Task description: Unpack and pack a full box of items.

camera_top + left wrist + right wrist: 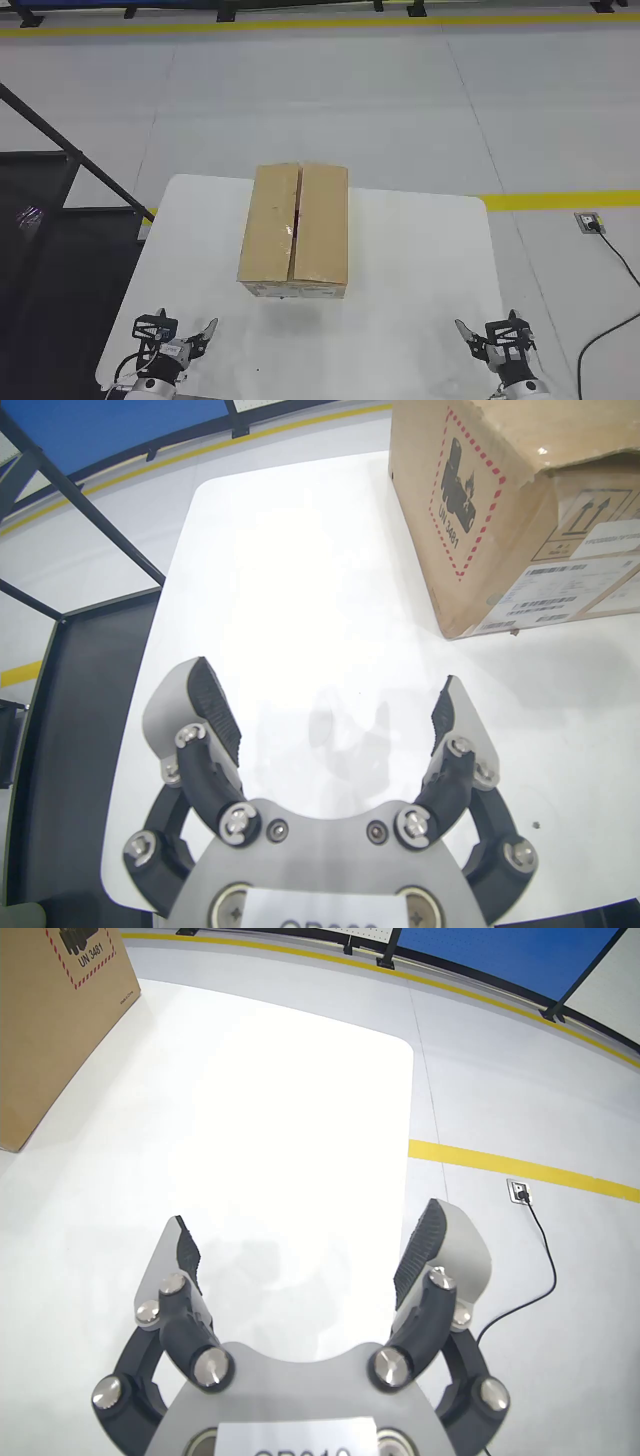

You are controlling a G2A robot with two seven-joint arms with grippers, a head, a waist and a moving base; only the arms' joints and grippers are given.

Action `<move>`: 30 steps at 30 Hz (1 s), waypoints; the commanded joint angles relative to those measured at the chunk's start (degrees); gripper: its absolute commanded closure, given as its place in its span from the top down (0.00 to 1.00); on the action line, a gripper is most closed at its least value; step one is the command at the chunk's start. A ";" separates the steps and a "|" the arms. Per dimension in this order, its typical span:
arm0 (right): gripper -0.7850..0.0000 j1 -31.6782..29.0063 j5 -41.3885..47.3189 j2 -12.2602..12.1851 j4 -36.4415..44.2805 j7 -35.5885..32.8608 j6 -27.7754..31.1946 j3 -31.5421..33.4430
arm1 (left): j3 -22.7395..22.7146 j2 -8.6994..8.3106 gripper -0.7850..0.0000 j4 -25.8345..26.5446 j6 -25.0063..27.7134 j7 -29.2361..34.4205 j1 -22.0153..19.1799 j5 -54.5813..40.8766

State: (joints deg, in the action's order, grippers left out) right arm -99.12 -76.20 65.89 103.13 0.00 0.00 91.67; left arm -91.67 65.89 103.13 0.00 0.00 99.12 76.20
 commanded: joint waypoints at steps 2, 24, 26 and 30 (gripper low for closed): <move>1.00 0.00 0.00 0.00 0.00 0.00 0.00 0.00 | 0.00 0.00 1.00 0.00 0.00 0.00 0.00 0.00; 1.00 9.28 -45.99 1.02 11.28 -11.16 -1.61 -20.47 | -1.87 0.42 1.00 -4.93 5.37 -5.67 -7.70 -8.27; 1.00 9.28 -45.99 1.02 11.28 -11.16 -1.61 -20.47 | -1.87 0.42 1.00 -4.93 5.37 -5.67 -7.70 -8.27; 1.00 9.28 -45.99 1.02 11.28 -11.16 -1.61 -20.47 | -1.87 0.42 1.00 -4.93 5.37 -5.67 -7.70 -8.27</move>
State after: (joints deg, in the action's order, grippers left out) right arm -89.85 -122.16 66.91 114.41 -11.15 -1.61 71.21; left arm -93.54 66.32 98.20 5.37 -5.68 91.43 67.94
